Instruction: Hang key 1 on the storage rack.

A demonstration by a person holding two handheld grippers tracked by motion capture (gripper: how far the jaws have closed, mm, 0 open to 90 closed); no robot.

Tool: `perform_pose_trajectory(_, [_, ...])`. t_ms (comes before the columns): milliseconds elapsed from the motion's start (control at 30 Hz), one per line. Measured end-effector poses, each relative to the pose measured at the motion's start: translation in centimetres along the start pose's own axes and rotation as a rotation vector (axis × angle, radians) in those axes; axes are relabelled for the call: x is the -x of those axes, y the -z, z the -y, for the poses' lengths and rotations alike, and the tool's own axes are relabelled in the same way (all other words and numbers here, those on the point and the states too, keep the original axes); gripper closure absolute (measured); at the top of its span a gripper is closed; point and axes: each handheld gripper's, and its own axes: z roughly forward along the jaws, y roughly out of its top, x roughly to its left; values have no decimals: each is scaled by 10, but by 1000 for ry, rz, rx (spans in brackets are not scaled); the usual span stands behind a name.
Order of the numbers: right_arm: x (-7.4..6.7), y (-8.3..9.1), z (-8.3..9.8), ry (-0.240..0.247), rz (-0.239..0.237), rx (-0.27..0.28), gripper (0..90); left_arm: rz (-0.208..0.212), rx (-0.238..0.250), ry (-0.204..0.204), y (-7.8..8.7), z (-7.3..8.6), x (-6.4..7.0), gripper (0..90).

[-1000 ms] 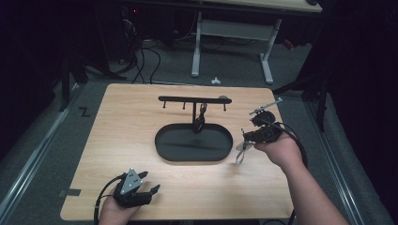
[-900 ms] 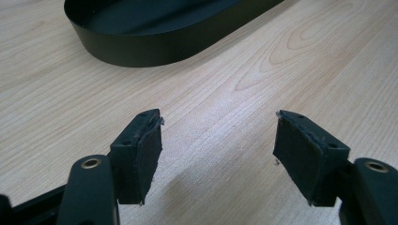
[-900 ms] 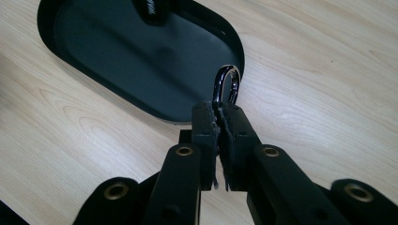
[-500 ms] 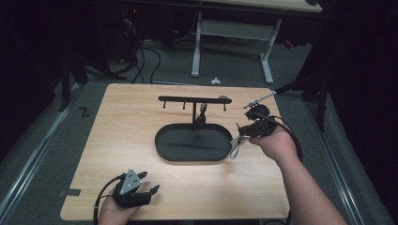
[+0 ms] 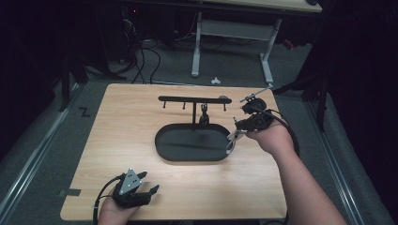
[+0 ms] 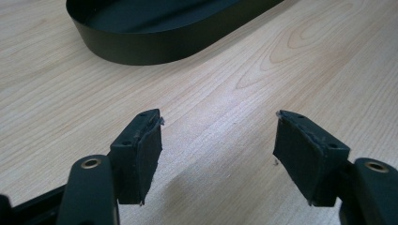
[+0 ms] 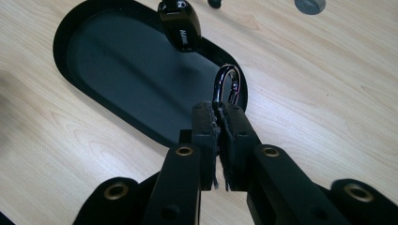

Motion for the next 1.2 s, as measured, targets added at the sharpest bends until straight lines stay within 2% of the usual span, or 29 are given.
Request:
perform_pose_trajectory(367, [-3,4,-16,0,20,27,852,-3,-1,3,2,1,-1,329])
perform_pose_trajectory(900, [-11,-12,-37,-4,58,43,852,-8,0,12,6,4,-3,329])
perform_pose_trajectory(1000, [-13,-13,-40,9,66,48,852,-9,0,13,7,4,-3,329])
perform_pose_trajectory(1200, [-16,-16,-43,6,92,36,849,-13,3,16,7,4,-3,329])
